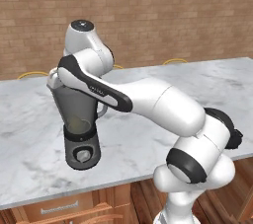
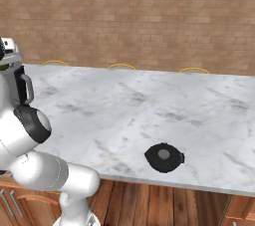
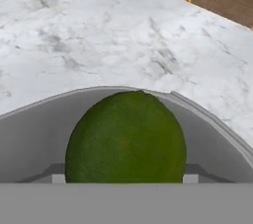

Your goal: Grab the lime and lemon from the fridge, place them in the blender, close the lid, and turn on the blender to create a marinade.

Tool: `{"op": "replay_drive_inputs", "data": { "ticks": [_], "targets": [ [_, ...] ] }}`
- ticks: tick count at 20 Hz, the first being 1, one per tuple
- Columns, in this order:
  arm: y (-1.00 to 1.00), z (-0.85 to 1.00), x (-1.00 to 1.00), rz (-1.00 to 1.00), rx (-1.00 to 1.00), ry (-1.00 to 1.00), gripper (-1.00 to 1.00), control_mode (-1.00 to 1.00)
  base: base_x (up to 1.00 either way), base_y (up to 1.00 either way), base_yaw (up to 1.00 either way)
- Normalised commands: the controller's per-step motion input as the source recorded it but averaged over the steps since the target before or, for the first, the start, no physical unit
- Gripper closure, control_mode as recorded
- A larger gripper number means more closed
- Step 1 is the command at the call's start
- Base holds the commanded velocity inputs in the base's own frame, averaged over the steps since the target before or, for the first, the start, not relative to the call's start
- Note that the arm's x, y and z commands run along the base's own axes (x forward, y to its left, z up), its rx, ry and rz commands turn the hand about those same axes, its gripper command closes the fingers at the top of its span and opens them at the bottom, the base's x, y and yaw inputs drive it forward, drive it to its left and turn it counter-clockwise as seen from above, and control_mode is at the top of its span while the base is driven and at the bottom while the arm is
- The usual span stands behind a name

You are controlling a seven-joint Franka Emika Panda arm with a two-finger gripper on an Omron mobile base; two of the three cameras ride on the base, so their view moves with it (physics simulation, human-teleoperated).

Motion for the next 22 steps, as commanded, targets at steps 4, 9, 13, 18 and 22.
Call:
{"op": "replay_drive_inputs", "data": {
  "ticks": [4, 9, 13, 18, 22],
  "targets": [
    [0.0, 0.21, 0.0, 0.0, 0.0, -0.01, -1.0, -1.0, 0.0, 0.0, 0.0],
    [0.0, 0.38, -0.11, -0.01, 0.0, -0.03, -1.0, -1.0, 0.0, 0.0, 0.0],
    [-0.34, 0.25, -0.4, -0.08, 0.0, -0.02, -1.0, -1.0, 0.0, 0.0, 0.0],
    [-0.93, 0.0, -0.61, -0.21, 0.05, -0.01, -1.0, -1.0, 0.0, 0.0, 0.0],
    [-1.0, -0.08, -0.49, -0.32, 0.07, 0.0, -1.0, -1.0, 0.0, 0.0, 0.0]
  ]
}}
